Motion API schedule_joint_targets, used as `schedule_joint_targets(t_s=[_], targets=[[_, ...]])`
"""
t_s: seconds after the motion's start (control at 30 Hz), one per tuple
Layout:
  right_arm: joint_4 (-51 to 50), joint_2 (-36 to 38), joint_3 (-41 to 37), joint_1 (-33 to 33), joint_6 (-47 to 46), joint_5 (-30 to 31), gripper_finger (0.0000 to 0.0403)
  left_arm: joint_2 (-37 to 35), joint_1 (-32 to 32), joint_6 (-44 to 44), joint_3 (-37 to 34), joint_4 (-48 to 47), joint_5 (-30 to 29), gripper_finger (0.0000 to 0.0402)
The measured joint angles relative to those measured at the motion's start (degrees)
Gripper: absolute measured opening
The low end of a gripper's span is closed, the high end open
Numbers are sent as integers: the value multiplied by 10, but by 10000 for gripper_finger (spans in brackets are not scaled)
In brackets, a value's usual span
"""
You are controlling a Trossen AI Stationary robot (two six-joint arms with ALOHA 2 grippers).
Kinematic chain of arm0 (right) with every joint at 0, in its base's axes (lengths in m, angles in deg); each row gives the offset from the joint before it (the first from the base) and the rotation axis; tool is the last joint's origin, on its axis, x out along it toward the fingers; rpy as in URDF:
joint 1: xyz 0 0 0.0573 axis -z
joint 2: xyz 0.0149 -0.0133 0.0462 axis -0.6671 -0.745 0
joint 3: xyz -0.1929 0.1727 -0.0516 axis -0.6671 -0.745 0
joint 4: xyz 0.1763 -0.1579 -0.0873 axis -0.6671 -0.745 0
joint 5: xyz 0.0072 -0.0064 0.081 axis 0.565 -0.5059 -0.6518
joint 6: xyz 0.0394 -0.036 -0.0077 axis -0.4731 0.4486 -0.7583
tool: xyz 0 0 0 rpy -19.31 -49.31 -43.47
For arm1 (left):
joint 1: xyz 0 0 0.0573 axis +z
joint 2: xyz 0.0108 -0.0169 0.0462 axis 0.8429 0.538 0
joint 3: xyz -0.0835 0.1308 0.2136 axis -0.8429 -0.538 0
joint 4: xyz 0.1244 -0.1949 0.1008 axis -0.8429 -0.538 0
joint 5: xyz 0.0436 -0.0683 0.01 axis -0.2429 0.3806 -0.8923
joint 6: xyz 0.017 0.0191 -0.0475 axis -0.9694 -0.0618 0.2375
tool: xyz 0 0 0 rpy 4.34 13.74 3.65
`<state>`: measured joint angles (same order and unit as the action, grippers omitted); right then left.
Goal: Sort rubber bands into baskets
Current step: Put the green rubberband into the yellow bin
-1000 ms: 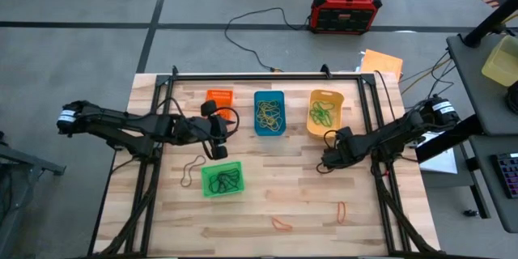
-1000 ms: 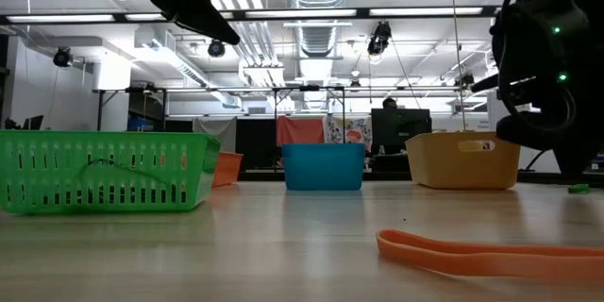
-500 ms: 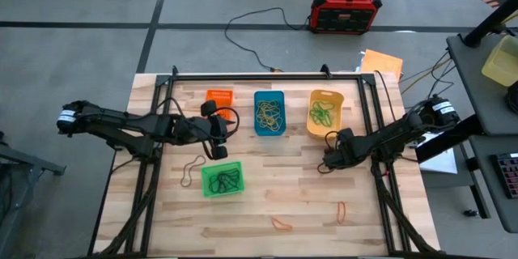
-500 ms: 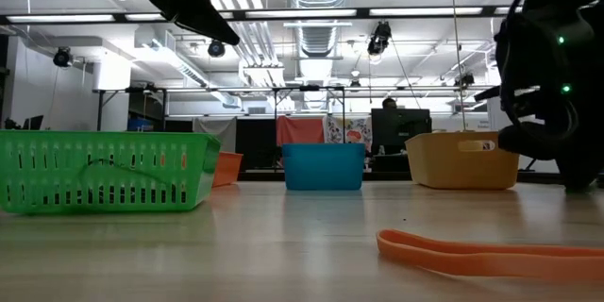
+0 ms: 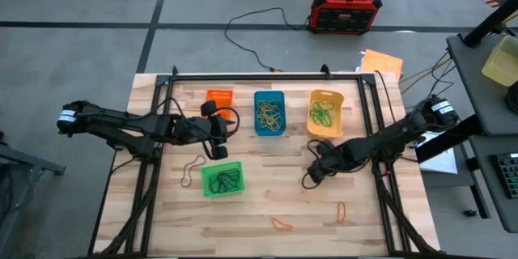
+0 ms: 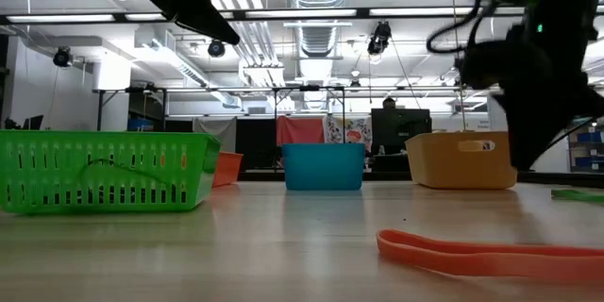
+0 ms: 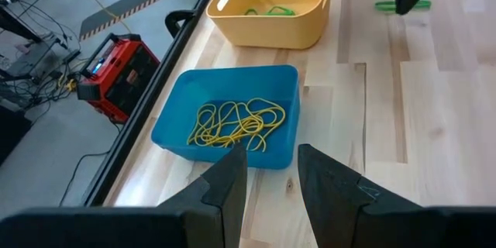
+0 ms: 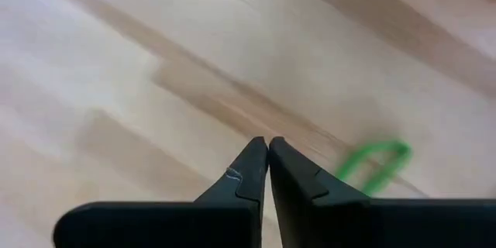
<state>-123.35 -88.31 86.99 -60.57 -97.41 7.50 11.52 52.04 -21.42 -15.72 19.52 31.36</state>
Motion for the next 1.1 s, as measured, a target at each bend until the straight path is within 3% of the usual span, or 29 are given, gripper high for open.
schedule_joint_targets(t_s=[0.17, 0.33, 0.43, 0.9, 1.1], targets=[[-61, 0, 37, -1, 48, 2, 12, 0, 0, 0, 0, 2, 0, 102], [-184, 0, 51, -1, -9, 4, 13, 0, 0, 5, 0, 2, 0, 102], [-168, 0, 40, -1, -11, 4, 23, 0, 0, 5, 0, 2, 0, 102], [-128, -64, 24, 0, -27, 4, 200, 0, 0, 5, 0, 7, 0, 102], [-101, -110, 26, 0, 1, -25, 213, 0, 0, 5, 0, 9, 0, 102]])
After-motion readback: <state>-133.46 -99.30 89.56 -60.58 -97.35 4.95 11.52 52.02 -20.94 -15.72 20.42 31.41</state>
